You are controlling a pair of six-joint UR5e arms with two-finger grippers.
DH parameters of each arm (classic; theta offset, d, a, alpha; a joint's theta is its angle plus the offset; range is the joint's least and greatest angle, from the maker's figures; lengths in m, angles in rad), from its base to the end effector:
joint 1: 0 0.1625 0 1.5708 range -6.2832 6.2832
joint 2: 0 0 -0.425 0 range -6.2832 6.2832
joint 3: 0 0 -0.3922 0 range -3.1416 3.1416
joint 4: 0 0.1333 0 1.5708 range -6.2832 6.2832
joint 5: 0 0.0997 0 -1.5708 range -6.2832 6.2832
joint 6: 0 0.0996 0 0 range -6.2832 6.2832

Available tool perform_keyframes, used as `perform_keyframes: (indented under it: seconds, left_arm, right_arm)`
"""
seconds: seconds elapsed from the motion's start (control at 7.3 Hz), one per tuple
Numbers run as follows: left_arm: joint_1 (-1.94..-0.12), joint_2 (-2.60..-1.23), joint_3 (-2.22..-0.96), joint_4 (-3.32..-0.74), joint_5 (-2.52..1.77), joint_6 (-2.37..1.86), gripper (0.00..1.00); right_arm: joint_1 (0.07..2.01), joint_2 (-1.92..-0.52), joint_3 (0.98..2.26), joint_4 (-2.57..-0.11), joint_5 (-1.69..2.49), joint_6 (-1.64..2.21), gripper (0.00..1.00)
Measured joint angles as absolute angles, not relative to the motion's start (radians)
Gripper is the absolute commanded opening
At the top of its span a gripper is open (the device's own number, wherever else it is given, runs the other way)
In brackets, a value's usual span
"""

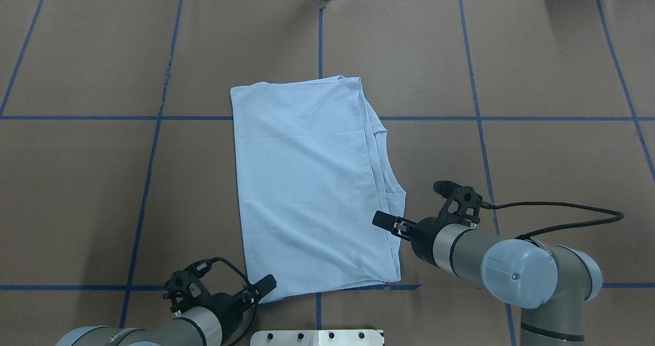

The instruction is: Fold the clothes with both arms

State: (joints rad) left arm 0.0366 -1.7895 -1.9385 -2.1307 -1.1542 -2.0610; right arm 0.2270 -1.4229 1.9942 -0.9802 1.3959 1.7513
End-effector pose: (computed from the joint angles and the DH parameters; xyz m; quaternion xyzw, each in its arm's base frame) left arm 0.5489 -0.1536 0.3070 0.0296 0.5575 -0.2941 0.7758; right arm -0.4749 -0.2643 0.3183 0.0857 -0.5449 0.2154 0.8058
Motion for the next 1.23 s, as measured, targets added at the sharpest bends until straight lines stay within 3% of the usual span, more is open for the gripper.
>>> perform_keyframes:
  seconds: [0.68, 0.82, 1.1, 1.23]
  left_arm:
    - [0.042, -1.8, -1.925, -2.131, -1.155, -2.062, 0.83]
    - [0.043, -1.801, -1.923, -2.131, -1.155, -2.062, 0.8]
    - [0.043, -1.801, -1.922, -2.131, -1.156, -2.062, 0.51]
    - [0.043, -1.801, -1.922, -2.132, -1.157, -2.061, 0.51]
  right_arm:
    - [0.225, -1.424, 1.994, -0.98, 1.391, 1.752, 1.0]
    - [0.224, -1.423, 1.994, -0.98, 1.39, 1.752, 1.0]
    - [0.224, -1.422, 1.994, -0.98, 1.39, 1.751, 1.0]
    - [0.224, -1.422, 1.994, -0.98, 1.39, 1.75, 1.0]
